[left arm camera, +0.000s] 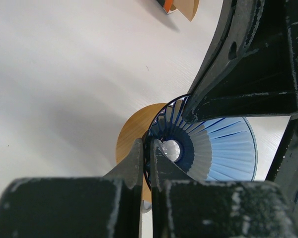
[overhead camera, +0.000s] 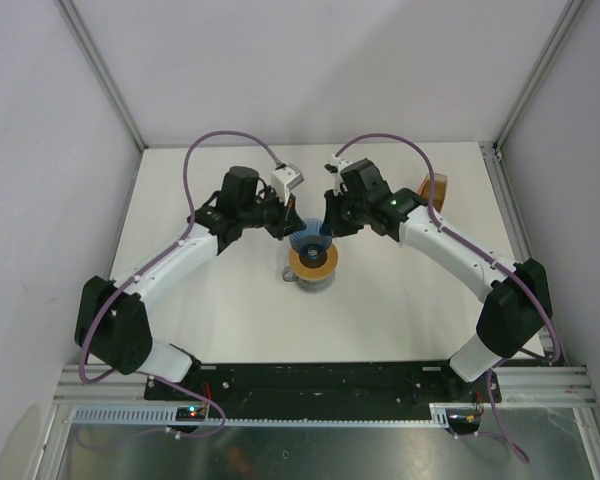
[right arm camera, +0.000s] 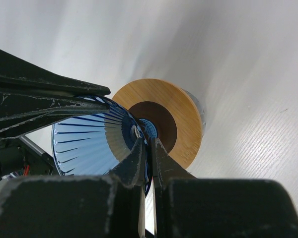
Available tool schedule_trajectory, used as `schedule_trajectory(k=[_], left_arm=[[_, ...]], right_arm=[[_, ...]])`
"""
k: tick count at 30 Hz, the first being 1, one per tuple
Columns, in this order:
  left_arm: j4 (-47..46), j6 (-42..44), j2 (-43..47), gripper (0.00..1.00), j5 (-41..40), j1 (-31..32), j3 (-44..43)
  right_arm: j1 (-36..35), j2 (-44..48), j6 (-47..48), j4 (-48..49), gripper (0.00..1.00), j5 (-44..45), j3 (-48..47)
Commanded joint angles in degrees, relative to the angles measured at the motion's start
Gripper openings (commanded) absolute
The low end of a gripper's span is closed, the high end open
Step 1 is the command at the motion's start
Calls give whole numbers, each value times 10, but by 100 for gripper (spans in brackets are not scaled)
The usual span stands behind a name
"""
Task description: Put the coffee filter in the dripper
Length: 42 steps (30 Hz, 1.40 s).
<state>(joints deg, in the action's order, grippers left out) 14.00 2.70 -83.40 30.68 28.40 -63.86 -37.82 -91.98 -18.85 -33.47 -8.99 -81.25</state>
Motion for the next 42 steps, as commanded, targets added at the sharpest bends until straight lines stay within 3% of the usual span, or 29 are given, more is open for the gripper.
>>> schedule_trajectory(k=[1, 42], left_arm=[[136, 53, -38, 0, -2, 12, 49], [137, 66, -63, 0, 48, 21, 94]], right_arm=[[-4, -44, 3, -44, 0, 48, 53], [2, -57, 15, -32, 0, 54, 114]])
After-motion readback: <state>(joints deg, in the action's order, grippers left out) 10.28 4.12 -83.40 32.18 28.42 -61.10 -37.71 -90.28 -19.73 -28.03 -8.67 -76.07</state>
